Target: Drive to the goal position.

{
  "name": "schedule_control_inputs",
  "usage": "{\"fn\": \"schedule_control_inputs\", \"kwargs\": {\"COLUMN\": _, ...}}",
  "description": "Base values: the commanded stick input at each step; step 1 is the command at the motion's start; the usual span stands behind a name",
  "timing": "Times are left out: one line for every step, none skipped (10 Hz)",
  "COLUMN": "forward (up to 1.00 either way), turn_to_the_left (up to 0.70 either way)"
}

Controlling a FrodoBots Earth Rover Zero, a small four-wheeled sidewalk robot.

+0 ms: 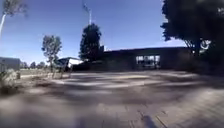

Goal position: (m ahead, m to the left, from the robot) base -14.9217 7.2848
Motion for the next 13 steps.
{"fn": "schedule_control_inputs", "kwargs": {"forward": 1.00, "turn_to_the_left": 0.00}}
{"fn": "schedule_control_inputs", "kwargs": {"forward": 1.00, "turn_to_the_left": 0.00}}
{"fn": "schedule_control_inputs", "kwargs": {"forward": 1.00, "turn_to_the_left": 0.00}}
{"fn": "schedule_control_inputs", "kwargs": {"forward": 1.00, "turn_to_the_left": 0.00}}
{"fn": "schedule_control_inputs", "kwargs": {"forward": 1.00, "turn_to_the_left": 0.00}}
{"fn": "schedule_control_inputs", "kwargs": {"forward": 1.00, "turn_to_the_left": 0.00}}
{"fn": "schedule_control_inputs", "kwargs": {"forward": 1.00, "turn_to_the_left": 0.00}}
{"fn": "schedule_control_inputs", "kwargs": {"forward": 1.00, "turn_to_the_left": 0.00}}
{"fn": "schedule_control_inputs", "kwargs": {"forward": 1.00, "turn_to_the_left": 0.00}}
{"fn": "schedule_control_inputs", "kwargs": {"forward": 1.00, "turn_to_the_left": 0.00}}
{"fn": "schedule_control_inputs", "kwargs": {"forward": 0.85, "turn_to_the_left": 0.00}}
{"fn": "schedule_control_inputs", "kwargs": {"forward": 0.85, "turn_to_the_left": 0.00}}
{"fn": "schedule_control_inputs", "kwargs": {"forward": 0.85, "turn_to_the_left": 0.00}}
